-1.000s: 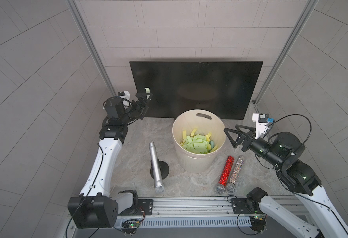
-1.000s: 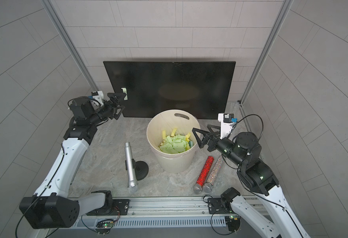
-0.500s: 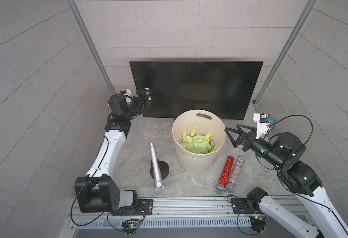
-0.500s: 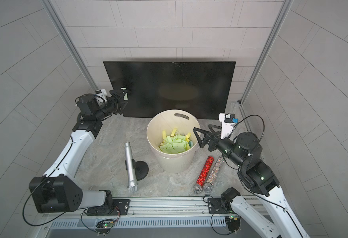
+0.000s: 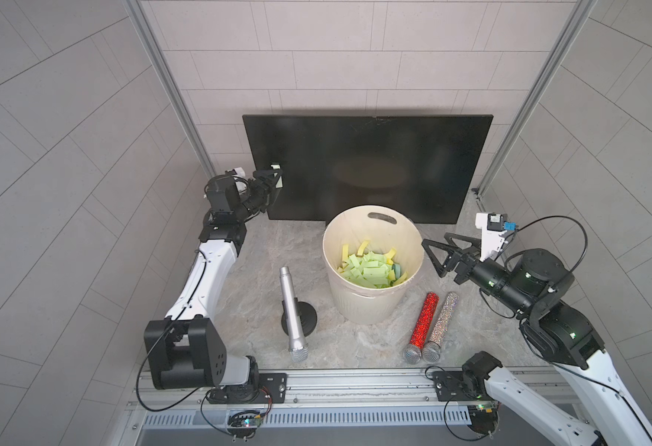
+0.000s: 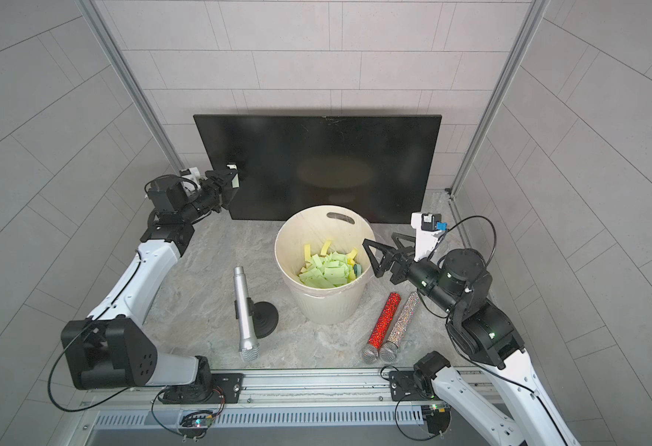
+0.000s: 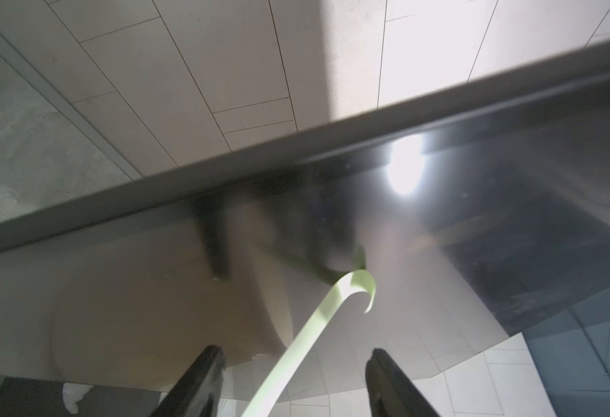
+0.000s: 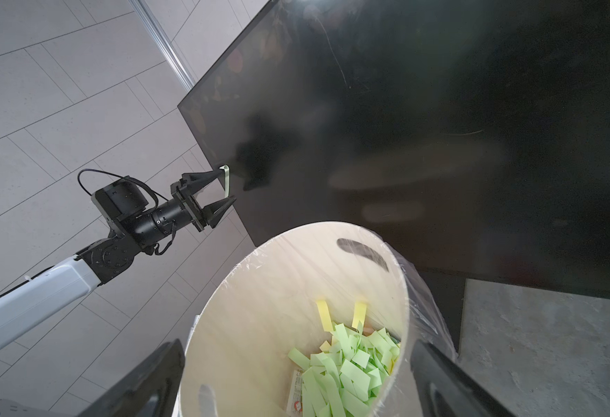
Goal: Remove the sticky note from the monitor
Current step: Tear off the sticky note from the monitor.
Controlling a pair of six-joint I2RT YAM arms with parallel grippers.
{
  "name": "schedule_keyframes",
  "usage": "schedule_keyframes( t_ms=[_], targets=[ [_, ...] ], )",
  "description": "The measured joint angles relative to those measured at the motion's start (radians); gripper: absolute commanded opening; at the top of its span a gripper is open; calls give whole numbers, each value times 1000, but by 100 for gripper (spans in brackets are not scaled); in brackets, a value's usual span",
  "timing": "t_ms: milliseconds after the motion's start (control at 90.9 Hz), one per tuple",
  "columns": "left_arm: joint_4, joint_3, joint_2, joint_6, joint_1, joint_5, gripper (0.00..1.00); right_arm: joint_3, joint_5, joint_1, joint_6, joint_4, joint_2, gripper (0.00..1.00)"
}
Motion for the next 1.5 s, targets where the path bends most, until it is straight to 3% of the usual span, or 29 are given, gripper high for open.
schedule_keyframes(
  t_ms=[429, 1002, 1497],
  targets=[
    [5, 0, 34, -24, 3, -3, 29, 13, 3, 0, -3, -7, 0, 100],
    [4, 1, 34, -28, 4, -5, 0, 13, 6, 0, -3, -8, -3, 100],
    [-6, -1, -23, -13, 4, 33, 0, 13, 6, 0, -3, -8, -14, 100]
  ],
)
